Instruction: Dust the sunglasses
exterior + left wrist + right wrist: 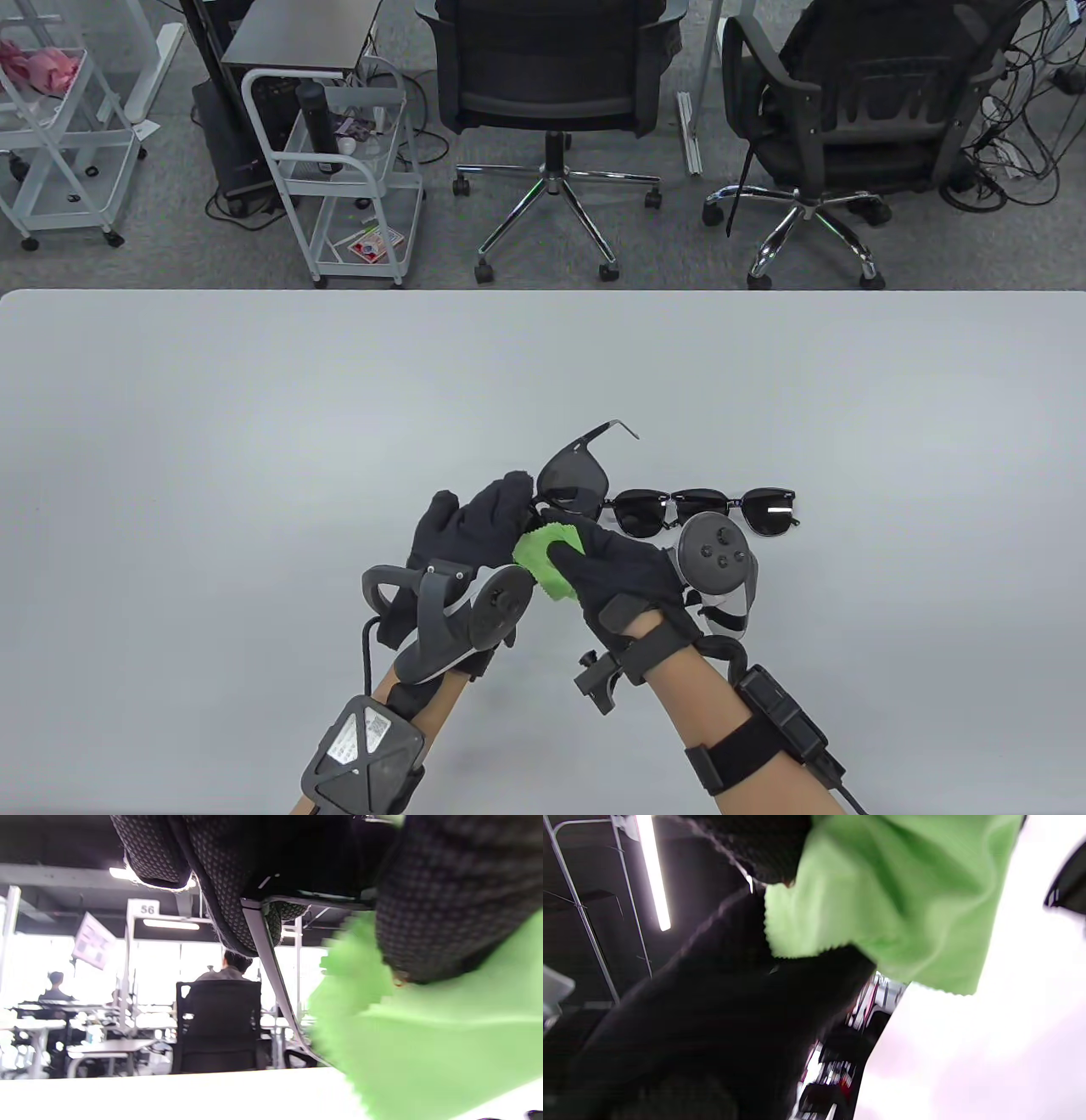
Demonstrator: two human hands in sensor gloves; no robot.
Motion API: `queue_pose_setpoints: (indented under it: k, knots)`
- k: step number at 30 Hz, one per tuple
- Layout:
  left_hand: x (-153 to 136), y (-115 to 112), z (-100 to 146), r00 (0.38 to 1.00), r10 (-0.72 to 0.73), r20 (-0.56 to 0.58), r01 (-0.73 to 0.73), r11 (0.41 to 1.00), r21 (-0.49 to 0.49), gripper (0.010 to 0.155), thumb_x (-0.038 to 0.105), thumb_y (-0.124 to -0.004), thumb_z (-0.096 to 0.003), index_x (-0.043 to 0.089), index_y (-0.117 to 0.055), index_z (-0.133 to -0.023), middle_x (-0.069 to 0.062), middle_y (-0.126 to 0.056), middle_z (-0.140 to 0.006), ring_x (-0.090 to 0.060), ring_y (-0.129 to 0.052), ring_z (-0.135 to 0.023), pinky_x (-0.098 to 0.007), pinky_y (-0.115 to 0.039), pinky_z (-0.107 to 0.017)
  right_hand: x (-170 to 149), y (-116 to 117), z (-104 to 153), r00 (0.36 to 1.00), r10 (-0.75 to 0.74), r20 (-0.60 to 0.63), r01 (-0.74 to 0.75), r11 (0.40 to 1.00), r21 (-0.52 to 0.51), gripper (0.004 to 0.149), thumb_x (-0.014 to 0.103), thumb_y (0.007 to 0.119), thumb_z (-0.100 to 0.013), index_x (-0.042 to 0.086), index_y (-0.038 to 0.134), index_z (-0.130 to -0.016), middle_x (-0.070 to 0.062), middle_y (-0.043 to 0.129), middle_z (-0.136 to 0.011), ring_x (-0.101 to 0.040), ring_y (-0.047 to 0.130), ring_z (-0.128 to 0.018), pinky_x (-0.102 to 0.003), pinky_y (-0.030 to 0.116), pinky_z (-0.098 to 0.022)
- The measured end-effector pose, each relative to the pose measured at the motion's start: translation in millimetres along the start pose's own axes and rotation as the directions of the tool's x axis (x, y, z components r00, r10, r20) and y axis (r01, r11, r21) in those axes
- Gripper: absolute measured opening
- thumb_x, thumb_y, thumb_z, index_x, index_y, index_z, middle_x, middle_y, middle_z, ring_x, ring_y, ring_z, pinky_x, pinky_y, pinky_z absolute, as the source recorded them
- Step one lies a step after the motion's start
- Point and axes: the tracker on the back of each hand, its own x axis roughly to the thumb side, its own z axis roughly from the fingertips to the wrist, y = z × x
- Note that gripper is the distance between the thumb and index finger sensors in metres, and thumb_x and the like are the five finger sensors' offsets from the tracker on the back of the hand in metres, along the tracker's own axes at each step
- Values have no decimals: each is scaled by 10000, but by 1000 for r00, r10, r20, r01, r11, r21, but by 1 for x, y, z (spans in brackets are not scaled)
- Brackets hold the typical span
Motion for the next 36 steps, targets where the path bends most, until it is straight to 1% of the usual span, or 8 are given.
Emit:
queue_pose_setpoints:
  k: [7,12,21,26,28,30,33,36]
  knots:
    - [-28,-14,-5,997,-47,-63,44,998,-52,899,434,-1016,-271,399,-485,-995,134,-658,-1042,-179,-899,-964,-457,-718,-733,25,-61,9,975,-59,216,117,957,-267,447,335,801,-486,138,830,-886,-63,984,-825,-331,997,-722,-611,716,-588]
    - [-20,-23,-4,988,-125,94,132,988,-74,891,410,-999,-289,477,-436,-976,208,-598,-1068,-127,-808,-1030,-440,-682,-771,50,-88,16,898,214,385,-45,914,-403,460,357,774,-499,182,783,-924,-27,935,-896,-332,959,-776,-614,693,-604]
    - [-17,-14,-1,985,-82,151,86,996,-19,896,457,-991,-284,514,-409,-962,250,-583,-1068,-64,-775,-1045,-416,-659,-793,58,-42,3,795,366,484,-421,907,6,548,434,755,-472,155,777,-943,-76,895,-962,-412,880,-871,-699,617,-622]
    - [-22,-16,-2,983,-102,156,107,994,-28,891,447,-992,-284,521,-415,-957,254,-593,-1065,-52,-785,-1045,-412,-663,-792,47,-41,-2,901,75,428,-204,943,262,806,666,512,-473,83,728,-985,-180,812,-1022,-517,811,-882,-773,528,-599]
    - [-21,-16,-2,980,-112,165,117,993,-19,891,446,-993,-282,525,-415,-955,256,-596,-1062,-45,-790,-1043,-408,-665,-792,44,-43,-3,921,-58,385,-58,957,283,797,627,501,-475,43,804,-924,-211,878,-953,-527,855,-830,-786,519,-585]
    - [-17,-14,-1,975,-123,186,125,992,1,889,446,-993,-282,526,-414,-952,261,-594,-1061,-42,-788,-1043,-405,-663,-794,42,-45,-5,927,-95,362,-12,959,283,705,568,587,-507,33,857,-879,-211,941,-888,-501,922,-763,-773,556,-578]
    - [-14,-13,-1,964,-162,211,160,987,26,889,445,-993,-282,533,-410,-948,266,-590,-1060,-37,-784,-1044,-400,-661,-795,44,-46,-6,921,56,386,-172,946,273,547,461,813,-489,79,864,-876,-153,979,-846,-402,1007,-698,-691,663,-586]
    - [-13,-13,0,961,-167,220,165,986,28,891,446,-994,-282,535,-408,-947,268,-587,-1060,-33,-788,-1043,-393,-665,-795,44,-42,-7,916,124,381,-239,932,271,595,374,883,-449,69,770,-947,-156,920,-907,-361,1016,-685,-630,708,-594]
